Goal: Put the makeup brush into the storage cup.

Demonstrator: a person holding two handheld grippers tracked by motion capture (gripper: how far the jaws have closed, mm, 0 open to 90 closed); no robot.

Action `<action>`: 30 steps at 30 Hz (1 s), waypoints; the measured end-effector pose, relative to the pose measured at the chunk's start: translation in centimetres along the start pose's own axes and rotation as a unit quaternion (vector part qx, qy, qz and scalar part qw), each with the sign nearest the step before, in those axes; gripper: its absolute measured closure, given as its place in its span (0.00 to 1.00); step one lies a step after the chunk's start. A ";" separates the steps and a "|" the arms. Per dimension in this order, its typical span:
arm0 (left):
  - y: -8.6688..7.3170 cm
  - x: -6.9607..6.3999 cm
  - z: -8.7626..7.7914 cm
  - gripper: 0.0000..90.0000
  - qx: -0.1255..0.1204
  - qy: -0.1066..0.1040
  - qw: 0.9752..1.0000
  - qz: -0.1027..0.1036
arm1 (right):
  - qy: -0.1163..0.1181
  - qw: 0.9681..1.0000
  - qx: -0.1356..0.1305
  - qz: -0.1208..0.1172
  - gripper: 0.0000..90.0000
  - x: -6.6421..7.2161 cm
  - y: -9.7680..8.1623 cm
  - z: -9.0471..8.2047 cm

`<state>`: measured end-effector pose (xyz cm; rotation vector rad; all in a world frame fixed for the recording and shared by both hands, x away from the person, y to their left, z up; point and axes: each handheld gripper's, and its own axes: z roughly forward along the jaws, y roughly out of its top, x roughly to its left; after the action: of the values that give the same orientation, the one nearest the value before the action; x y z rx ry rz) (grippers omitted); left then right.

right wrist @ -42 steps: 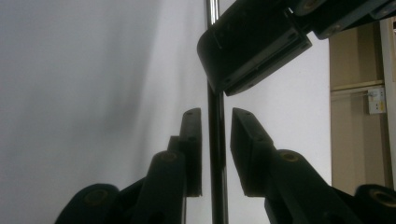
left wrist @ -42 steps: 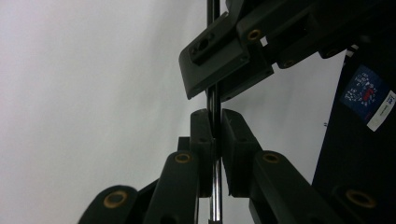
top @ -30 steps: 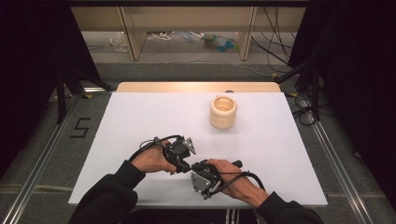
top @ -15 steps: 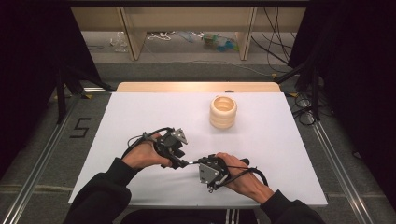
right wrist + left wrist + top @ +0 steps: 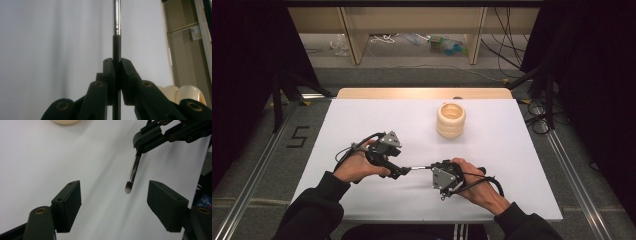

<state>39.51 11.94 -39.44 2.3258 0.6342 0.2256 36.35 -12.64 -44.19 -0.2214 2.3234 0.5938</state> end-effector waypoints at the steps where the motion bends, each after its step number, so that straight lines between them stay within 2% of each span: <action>1: -0.2 0.0 -0.3 0.28 -0.015 0.004 1.000 -0.003 | -0.003 1.000 0.001 0.003 0.93 -0.1 -0.1 -0.1; 2: -0.4 0.1 -0.5 0.27 -0.027 0.002 1.000 -0.002 | -0.001 1.000 -0.002 0.001 0.93 -0.3 -0.4 -0.1; 3: -0.7 0.0 -0.7 0.26 -0.041 0.004 0.999 -0.017 | -0.010 1.000 -0.002 0.002 0.93 -0.5 -0.5 -0.2; 4: -0.9 0.0 -1.0 0.23 -0.050 0.003 0.999 -0.017 | -0.012 1.000 -0.001 0.009 0.93 -0.6 -0.7 -0.3; 5: -1.2 -0.2 -1.0 0.23 -0.065 0.004 0.998 -0.026 | -0.009 1.000 -0.003 0.006 0.93 -0.8 -1.0 -0.3; 6: -1.5 -0.2 -1.2 0.23 -0.058 0.010 0.998 -0.024 | -0.013 1.000 -0.003 0.008 0.93 -1.0 -1.1 -0.4; 7: -1.8 -0.3 -1.2 0.23 -0.063 0.009 0.998 -0.025 | -0.018 1.000 0.001 0.022 0.93 -1.0 -1.3 -0.5; 8: -2.0 -0.4 -1.4 0.23 -0.063 0.015 0.998 -0.024 | -0.024 1.000 -0.004 0.010 0.93 -1.4 -1.4 -0.5; 9: -2.3 -0.4 -1.4 0.23 -0.069 0.020 0.997 -0.023 | -0.014 1.000 -0.005 0.020 0.93 -1.4 -1.6 -0.5; 10: -2.6 -0.6 -1.4 0.23 -0.073 0.029 0.996 -0.035 | -0.023 1.000 -0.011 -0.001 0.93 -1.8 -1.7 -0.5; 11: -2.8 -0.6 -1.4 0.22 -0.073 0.036 0.996 -0.034 | -0.027 0.999 -0.007 0.016 0.93 -1.7 -1.8 -0.6; 13: -3.3 -0.8 -1.3 0.22 -0.083 0.040 0.995 -0.034 | -0.028 0.999 -0.011 0.017 0.93 -2.0 -2.1 -0.7; 14: -3.5 -0.9 -1.2 0.22 -0.091 0.041 0.994 -0.038 | -0.030 0.999 -0.013 0.019 0.93 -2.1 -2.3 -0.7; 15: -3.8 -1.1 -1.2 0.22 -0.100 0.050 0.993 -0.040 | -0.027 0.999 -0.013 0.031 0.93 -2.1 -2.3 -0.8; 16: -4.0 -1.2 -1.2 0.21 -0.108 0.054 0.992 -0.036 | -0.030 0.999 -0.018 0.028 0.93 -2.4 -2.6 -0.9; 17: -4.2 -1.5 -1.1 0.21 -0.113 0.061 0.991 -0.035 | -0.026 0.998 -0.015 0.055 0.93 -2.3 -2.6 -1.0; 18: -4.4 -1.7 -1.1 0.21 -0.122 0.065 0.990 -0.035 | -0.026 0.997 -0.018 0.067 0.93 -2.4 -2.8 -1.1; 19: -4.7 -1.9 -1.1 0.21 -0.130 0.070 0.988 -0.036 | -0.029 0.995 -0.020 0.092 0.93 -2.3 -2.9 -1.2; 20: -4.9 -2.0 -1.1 0.21 -0.143 0.071 0.986 -0.039 | -0.025 0.996 -0.023 0.088 0.93 -2.6 -3.1 -1.3; 21: -5.2 -2.1 -1.3 0.21 -0.148 0.077 0.985 -0.036 | -0.029 0.994 -0.027 0.098 0.93 -2.8 -3.3 -1.4; 22: -5.4 -2.2 -1.3 0.20 -0.152 0.080 0.984 -0.039 | -0.029 0.990 -0.041 0.134 0.93 -2.7 -3.4 -1.4; 23: -5.8 -2.3 -1.3 0.19 -0.159 0.085 0.983 -0.043 | -0.025 0.987 -0.050 0.149 0.93 -2.6 -3.4 -1.4; 24: -6.0 -2.4 -1.4 0.19 -0.161 0.087 0.982 -0.044 | -0.026 0.983 -0.063 0.170 0.93 -2.8 -3.7 -1.5; 26: -6.5 -2.4 -1.5 0.19 -0.170 0.099 0.980 -0.039 | -0.022 0.978 -0.075 0.192 0.93 -3.1 -4.1 -1.6; 28: -7.0 -2.6 -1.6 0.19 -0.180 0.106 0.977 -0.054 | -0.021 0.972 -0.086 0.216 0.93 -3.3 -4.4 -1.6; 29: -7.2 -2.6 -1.6 0.19 -0.184 0.110 0.975 -0.052 | -0.020 0.967 -0.096 0.235 0.93 -3.4 -4.6 -1.7; 30: -7.3 -2.6 -1.7 0.19 -0.187 0.114 0.974 -0.052 | -0.019 0.963 -0.103 0.248 0.93 -3.5 -4.8 -1.7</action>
<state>33.91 16.25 -43.10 1.9140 0.7517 0.5226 39.40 -17.75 -42.39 0.2867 2.2831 1.0756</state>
